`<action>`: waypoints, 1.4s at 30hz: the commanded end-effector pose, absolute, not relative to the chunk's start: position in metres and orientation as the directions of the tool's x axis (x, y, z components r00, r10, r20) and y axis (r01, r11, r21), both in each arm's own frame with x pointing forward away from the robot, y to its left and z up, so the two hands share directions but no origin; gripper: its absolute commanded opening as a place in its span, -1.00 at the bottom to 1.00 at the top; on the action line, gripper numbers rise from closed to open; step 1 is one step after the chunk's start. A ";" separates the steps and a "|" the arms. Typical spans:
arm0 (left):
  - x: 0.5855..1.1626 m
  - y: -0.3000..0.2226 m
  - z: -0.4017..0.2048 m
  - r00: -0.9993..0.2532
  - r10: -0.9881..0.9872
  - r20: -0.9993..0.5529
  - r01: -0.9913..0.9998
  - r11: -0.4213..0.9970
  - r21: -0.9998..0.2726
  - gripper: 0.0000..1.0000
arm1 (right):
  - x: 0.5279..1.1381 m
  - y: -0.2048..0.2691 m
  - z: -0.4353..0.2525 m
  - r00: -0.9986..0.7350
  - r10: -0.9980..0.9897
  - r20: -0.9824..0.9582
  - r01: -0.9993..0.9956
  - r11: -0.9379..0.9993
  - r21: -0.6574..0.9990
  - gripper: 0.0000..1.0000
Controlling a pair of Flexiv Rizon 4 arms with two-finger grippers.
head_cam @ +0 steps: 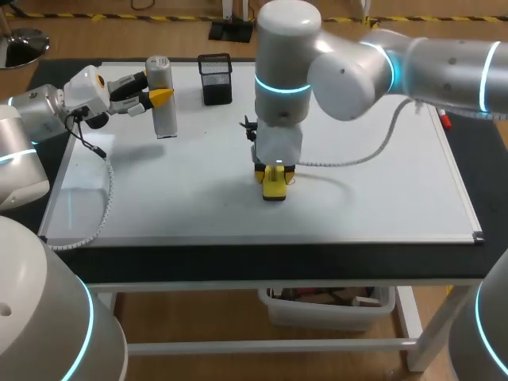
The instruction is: Pick up the inspection probe, press it on each red-marked spot on the whiteboard one by one, put down the probe, pick up the eraser, and wipe off all the red marks.
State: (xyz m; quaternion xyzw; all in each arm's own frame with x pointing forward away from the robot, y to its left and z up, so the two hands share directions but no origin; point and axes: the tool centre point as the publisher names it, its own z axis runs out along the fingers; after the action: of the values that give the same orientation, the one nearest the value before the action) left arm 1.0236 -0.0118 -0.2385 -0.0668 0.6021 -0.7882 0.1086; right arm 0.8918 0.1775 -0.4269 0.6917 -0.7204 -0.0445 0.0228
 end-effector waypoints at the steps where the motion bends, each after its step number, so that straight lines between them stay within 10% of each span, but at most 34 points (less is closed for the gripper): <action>1: 1.024 -0.012 -0.239 -0.968 -0.250 -0.027 0.093 -0.253 -0.963 -1.00 | 0.889 0.170 -0.428 -0.045 -0.998 -0.036 -0.995 0.042 0.094 -1.00; 42: 1.024 -0.012 -0.239 -0.968 -0.250 -0.027 0.093 -0.253 -0.963 -1.00 | 0.899 0.130 -0.395 -0.122 -0.992 -0.032 -0.992 0.122 0.017 -1.00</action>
State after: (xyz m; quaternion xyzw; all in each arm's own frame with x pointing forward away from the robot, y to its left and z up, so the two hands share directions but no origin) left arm 1.0236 -0.0118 -0.2385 -0.0668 0.6021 -0.7882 0.1085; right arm 0.9017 0.1264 -0.4044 0.6595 -0.7513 -0.0232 -0.0079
